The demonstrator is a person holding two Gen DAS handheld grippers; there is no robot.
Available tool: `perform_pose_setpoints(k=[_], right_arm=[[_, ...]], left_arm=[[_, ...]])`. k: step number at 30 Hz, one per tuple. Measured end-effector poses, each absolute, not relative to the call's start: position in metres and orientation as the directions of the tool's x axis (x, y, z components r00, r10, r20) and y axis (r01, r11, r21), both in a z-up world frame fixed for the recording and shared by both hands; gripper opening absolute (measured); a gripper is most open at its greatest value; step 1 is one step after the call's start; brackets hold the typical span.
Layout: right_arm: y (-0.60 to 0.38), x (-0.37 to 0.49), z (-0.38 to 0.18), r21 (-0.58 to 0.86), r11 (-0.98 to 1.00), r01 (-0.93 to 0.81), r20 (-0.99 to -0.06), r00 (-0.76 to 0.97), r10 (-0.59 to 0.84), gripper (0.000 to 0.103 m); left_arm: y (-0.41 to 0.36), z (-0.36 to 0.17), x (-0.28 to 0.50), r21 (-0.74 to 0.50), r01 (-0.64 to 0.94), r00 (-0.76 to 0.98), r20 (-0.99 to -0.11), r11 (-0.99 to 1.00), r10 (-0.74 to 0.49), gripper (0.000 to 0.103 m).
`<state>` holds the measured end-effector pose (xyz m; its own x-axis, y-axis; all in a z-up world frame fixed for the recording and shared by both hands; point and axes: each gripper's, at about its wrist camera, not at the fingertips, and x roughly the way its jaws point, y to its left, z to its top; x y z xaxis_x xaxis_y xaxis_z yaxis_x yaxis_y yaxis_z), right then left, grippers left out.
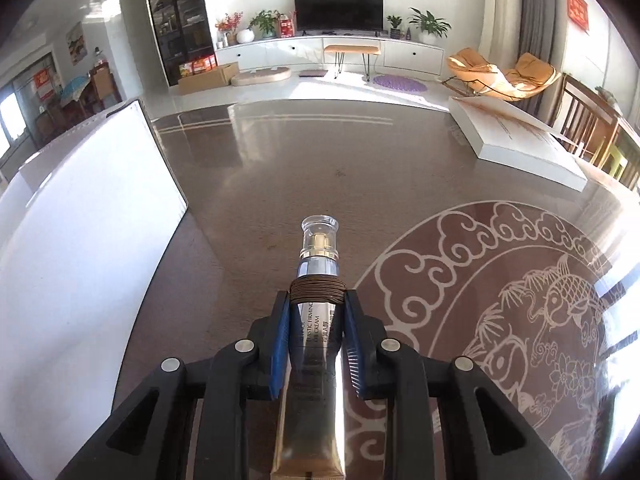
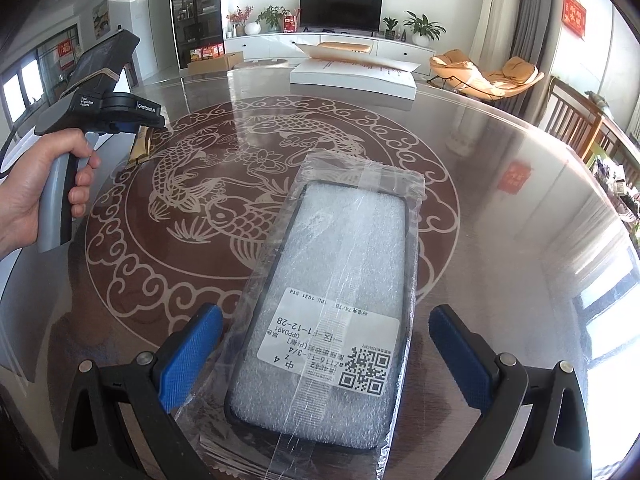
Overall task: Organize objects
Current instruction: 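Grasp the gold tube with silver cap with the left tool while the right tool holds the phone case, then carry the gold tube and phone case into the enclosure and open both tools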
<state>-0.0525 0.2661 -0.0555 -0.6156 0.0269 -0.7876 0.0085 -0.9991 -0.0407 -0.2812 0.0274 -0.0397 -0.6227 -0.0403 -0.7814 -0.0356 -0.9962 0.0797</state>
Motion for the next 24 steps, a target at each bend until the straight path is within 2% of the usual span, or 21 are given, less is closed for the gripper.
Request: perform_pose_setpoints(k=[1,4,12,13,14,20,24], right_arm=[[0.266,-0.053,-0.056,-0.040,-0.999,0.006,-0.789,-0.614,0.028,0.103],[0.268,-0.054,-0.057,-0.033,-0.999,0.002,-0.795,-0.606,0.025,0.103],[0.269,-0.065,-0.062,-0.002,-1.000,0.020,-0.831,-0.556,-0.009,0.103],[0.269,-0.068,-0.061,-0.002,-0.999,0.035,-0.844,-0.536,-0.017,0.099],[0.269,-0.071,-0.058,-0.003,-0.998,0.056,-0.853,-0.522,-0.027,0.080],[0.280,-0.068,-0.041,0.124,-0.991,0.045,-0.869,-0.477,-0.131,0.078],[0.281,-0.056,-0.022,0.302,-0.952,0.042,-0.824,-0.492,-0.283,0.078]], left_arm=[[0.027,-0.040,-0.268,0.089,-0.062,-0.632,-0.774,-0.994,-0.030,0.026],[0.024,-0.038,-0.221,0.007,-0.112,-0.625,-0.778,-0.994,0.065,0.025],[0.021,-0.035,-0.093,-0.068,-0.202,-0.620,-0.764,-0.977,0.181,0.024],[0.020,-0.032,-0.083,-0.070,-0.205,-0.631,-0.753,-0.976,0.187,0.024],[0.018,-0.026,-0.075,-0.080,-0.210,-0.642,-0.741,-0.974,0.199,0.024],[-0.003,0.020,-0.034,-0.149,-0.209,-0.725,-0.640,-0.967,0.255,0.024],[-0.039,0.055,-0.009,-0.225,-0.152,-0.777,-0.574,-0.962,0.257,0.024]])
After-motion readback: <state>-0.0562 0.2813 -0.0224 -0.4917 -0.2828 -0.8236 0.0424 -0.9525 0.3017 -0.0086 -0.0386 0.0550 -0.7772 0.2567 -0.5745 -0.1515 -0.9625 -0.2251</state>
